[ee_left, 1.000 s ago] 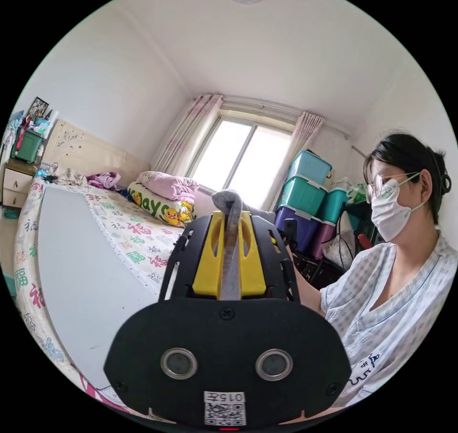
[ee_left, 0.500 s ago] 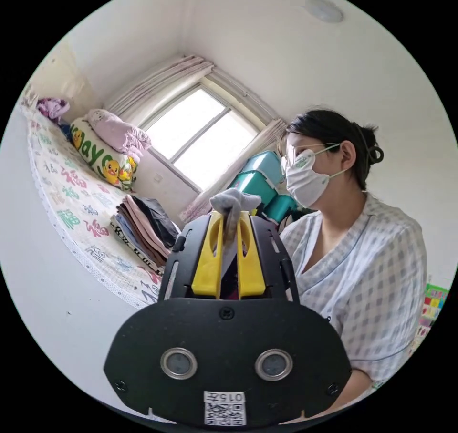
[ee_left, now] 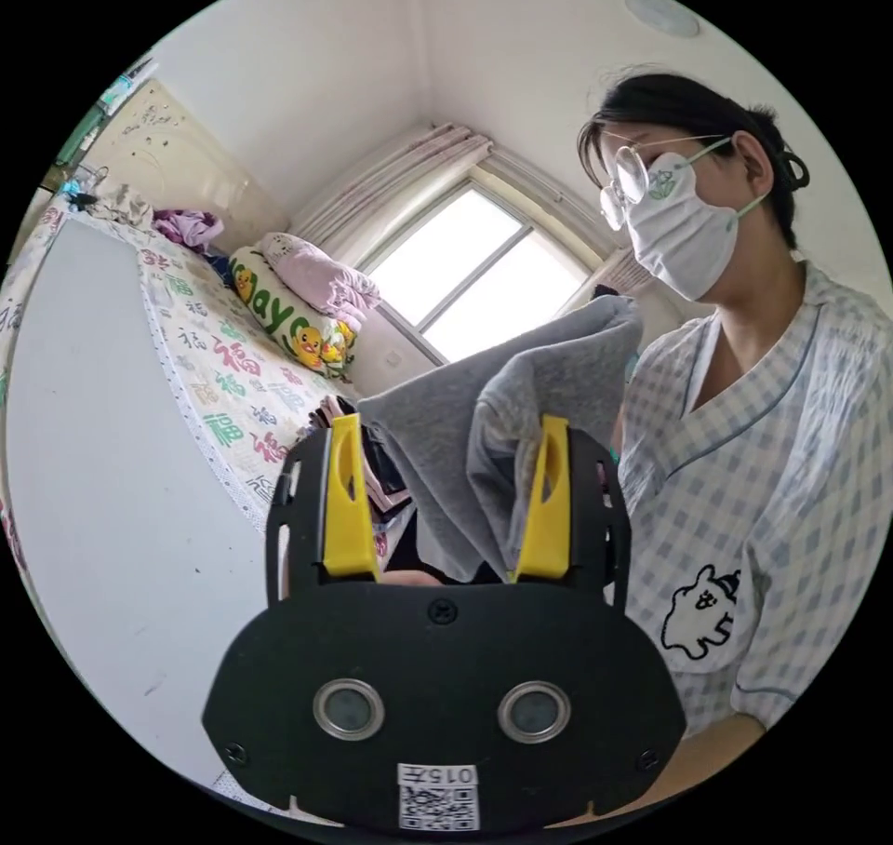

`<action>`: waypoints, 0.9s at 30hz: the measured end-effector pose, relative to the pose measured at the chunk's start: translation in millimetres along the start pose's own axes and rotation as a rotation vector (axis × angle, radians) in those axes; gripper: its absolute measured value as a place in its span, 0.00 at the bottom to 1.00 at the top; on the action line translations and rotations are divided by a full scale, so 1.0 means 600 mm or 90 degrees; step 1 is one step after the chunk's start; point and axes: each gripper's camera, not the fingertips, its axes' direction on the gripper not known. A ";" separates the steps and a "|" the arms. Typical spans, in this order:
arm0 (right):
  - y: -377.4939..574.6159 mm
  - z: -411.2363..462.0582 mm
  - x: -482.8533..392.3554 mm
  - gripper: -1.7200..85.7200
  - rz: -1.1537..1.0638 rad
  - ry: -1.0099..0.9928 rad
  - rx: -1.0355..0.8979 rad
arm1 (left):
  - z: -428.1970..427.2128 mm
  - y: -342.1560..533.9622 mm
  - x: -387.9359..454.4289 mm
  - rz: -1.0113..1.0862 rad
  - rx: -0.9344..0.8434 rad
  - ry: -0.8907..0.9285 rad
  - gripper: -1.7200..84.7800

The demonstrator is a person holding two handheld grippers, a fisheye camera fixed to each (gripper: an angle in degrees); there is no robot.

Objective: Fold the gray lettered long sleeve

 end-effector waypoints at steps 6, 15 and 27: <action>0.016 0.031 0.070 0.11 -0.030 -0.069 0.040 | 0.063 0.000 -0.132 -0.067 0.030 0.184 0.45; 0.148 0.050 0.162 0.11 0.001 -0.069 0.110 | 0.291 -0.048 -0.256 -0.061 -0.044 0.643 0.30; 0.659 -0.026 0.222 0.11 0.308 0.135 0.309 | 0.465 -0.088 -0.108 0.146 -0.171 0.238 0.10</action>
